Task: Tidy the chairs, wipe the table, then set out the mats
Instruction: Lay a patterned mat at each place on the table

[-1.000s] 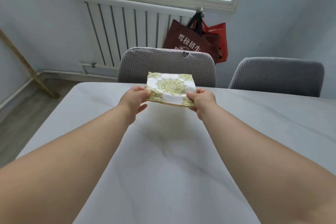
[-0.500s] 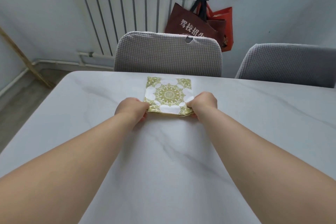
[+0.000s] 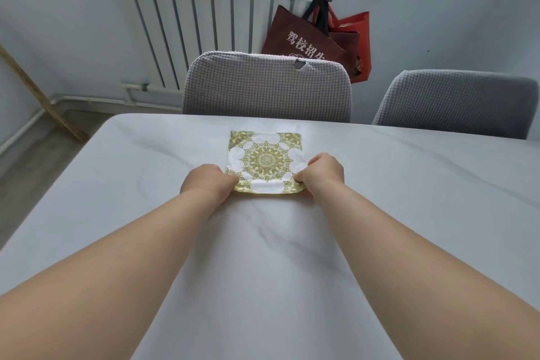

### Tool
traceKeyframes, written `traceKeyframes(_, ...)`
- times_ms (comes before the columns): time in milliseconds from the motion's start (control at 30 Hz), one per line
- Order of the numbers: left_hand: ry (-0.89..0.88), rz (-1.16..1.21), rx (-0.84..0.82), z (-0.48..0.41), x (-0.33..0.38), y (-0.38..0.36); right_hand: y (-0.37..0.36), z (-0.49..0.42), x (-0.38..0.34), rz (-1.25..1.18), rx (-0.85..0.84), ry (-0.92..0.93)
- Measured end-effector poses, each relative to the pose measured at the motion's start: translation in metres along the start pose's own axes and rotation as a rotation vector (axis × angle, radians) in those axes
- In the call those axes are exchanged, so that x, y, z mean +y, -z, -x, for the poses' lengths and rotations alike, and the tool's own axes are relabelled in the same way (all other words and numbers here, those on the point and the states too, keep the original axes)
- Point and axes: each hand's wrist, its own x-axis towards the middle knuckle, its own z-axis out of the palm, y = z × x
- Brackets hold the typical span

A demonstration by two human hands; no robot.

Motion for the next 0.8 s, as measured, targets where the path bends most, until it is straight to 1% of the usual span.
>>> traceKeyframes(67,0.007,-0.046,-0.001,0.005,0.001,0.002,0.003,0.008,0.002,0.045,0.009,0.01)
traceKeyframes(133,0.048,-0.039,0.006,0.013,0.0,0.006,0.008,0.02,0.002,0.081,-0.001,0.011)
traceKeyframes(200,0.096,-0.021,0.005,0.025,-0.004,0.011,0.014,0.032,0.007,0.06,-0.022,0.009)
traceKeyframes(267,0.101,0.018,0.004,0.043,-0.008,0.015,0.024,0.05,0.014,0.034,-0.039,0.0)
traceKeyframes(367,0.057,0.106,-0.033,0.083,-0.01,0.025,0.051,0.085,0.035,-0.053,-0.069,-0.057)
traceKeyframes(467,0.004,0.179,-0.118,0.136,-0.009,0.035,0.086,0.127,0.056,-0.161,-0.066,-0.104)
traceKeyframes(600,-0.094,0.199,-0.24,0.219,-0.004,0.042,0.137,0.195,0.091,-0.253,-0.024,-0.152)
traceKeyframes(800,-0.182,0.201,-0.39,0.314,-0.007,0.035,0.192,0.291,0.151,-0.336,0.053,-0.191)
